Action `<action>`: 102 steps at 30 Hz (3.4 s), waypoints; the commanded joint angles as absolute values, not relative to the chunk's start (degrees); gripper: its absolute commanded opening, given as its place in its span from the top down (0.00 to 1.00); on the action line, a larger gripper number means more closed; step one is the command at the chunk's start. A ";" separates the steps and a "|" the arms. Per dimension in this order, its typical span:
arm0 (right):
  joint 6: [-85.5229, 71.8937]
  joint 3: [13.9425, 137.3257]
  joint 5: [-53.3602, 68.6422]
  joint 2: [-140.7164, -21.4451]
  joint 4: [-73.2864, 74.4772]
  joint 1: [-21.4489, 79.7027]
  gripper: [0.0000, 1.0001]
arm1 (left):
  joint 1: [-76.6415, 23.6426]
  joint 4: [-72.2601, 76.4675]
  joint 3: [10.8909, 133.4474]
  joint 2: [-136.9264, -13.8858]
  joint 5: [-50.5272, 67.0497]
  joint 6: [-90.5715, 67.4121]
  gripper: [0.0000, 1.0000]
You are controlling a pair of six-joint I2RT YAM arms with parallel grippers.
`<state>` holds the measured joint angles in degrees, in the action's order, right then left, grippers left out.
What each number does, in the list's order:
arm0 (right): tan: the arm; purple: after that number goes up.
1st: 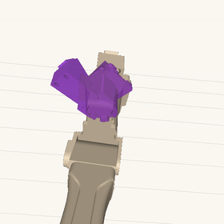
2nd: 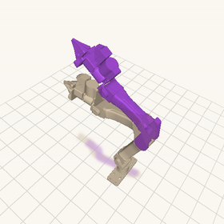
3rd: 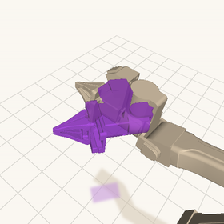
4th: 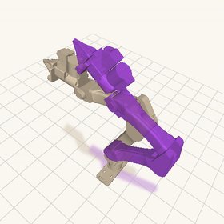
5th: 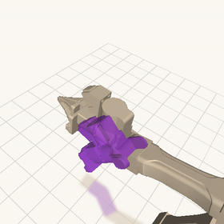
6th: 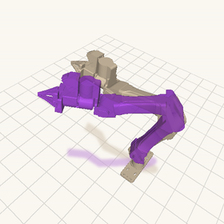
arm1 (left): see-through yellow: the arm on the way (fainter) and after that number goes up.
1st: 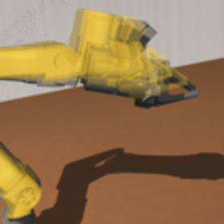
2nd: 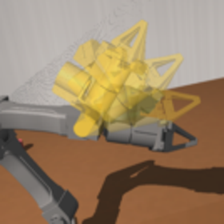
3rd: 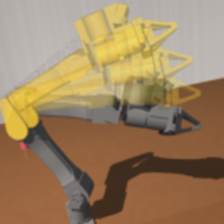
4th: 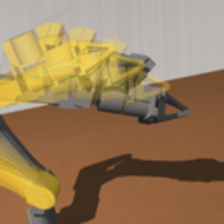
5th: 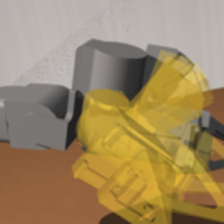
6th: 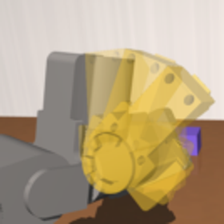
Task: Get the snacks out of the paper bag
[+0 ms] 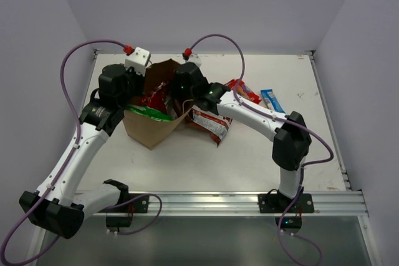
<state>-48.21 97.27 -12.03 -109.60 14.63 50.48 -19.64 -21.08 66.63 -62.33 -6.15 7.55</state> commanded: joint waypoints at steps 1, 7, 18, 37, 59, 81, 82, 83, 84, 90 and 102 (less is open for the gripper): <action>-40.45 98.09 -12.75 -100.91 8.00 49.39 1.00 | -20.04 -15.91 67.06 -60.38 -9.75 7.29 1.00; -34.82 97.74 -11.52 -98.35 5.72 49.39 1.00 | -20.04 -15.91 66.97 -60.56 -12.65 7.21 1.00; -26.20 100.62 -4.14 -94.75 0.97 49.13 1.00 | -20.04 -15.64 66.71 -60.91 -18.71 6.33 1.00; -19.86 109.69 3.52 -84.83 -1.67 39.38 1.00 | -16.09 -17.40 67.32 -66.70 -33.31 4.31 1.00; -47.36 40.01 -18.80 -45.88 12.74 31.82 1.00 | -13.45 -3.08 74.00 -71.63 -31.73 18.01 1.00; -61.53 31.20 -20.56 -36.40 37.33 19.42 0.73 | -13.54 -1.49 66.53 -65.74 -15.21 18.90 1.00; -61.26 31.64 -21.35 -35.34 38.75 19.42 0.65 | -13.54 -1.76 66.19 -65.66 -15.12 18.90 1.00; -60.39 32.86 -21.71 -32.90 40.24 19.42 0.61 | -13.54 -1.76 65.92 -65.22 -14.77 18.81 1.00; -59.34 33.65 -21.80 -31.48 42.43 19.34 0.56 | -13.62 -1.84 65.83 -64.95 -14.68 18.81 1.00; -48.01 42.61 -17.06 -24.87 45.45 19.42 0.31 | -13.80 -2.72 64.42 -63.20 -12.92 17.23 1.00; -31.47 60.89 14.67 -39.79 26.38 23.80 0.15 | -15.47 -6.76 63.19 -60.21 -10.81 16.52 1.00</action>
<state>-36.71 56.75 1.87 -33.65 36.12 20.71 -14.41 -11.46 62.22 -63.31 -12.60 17.12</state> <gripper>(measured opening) 0.847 0.017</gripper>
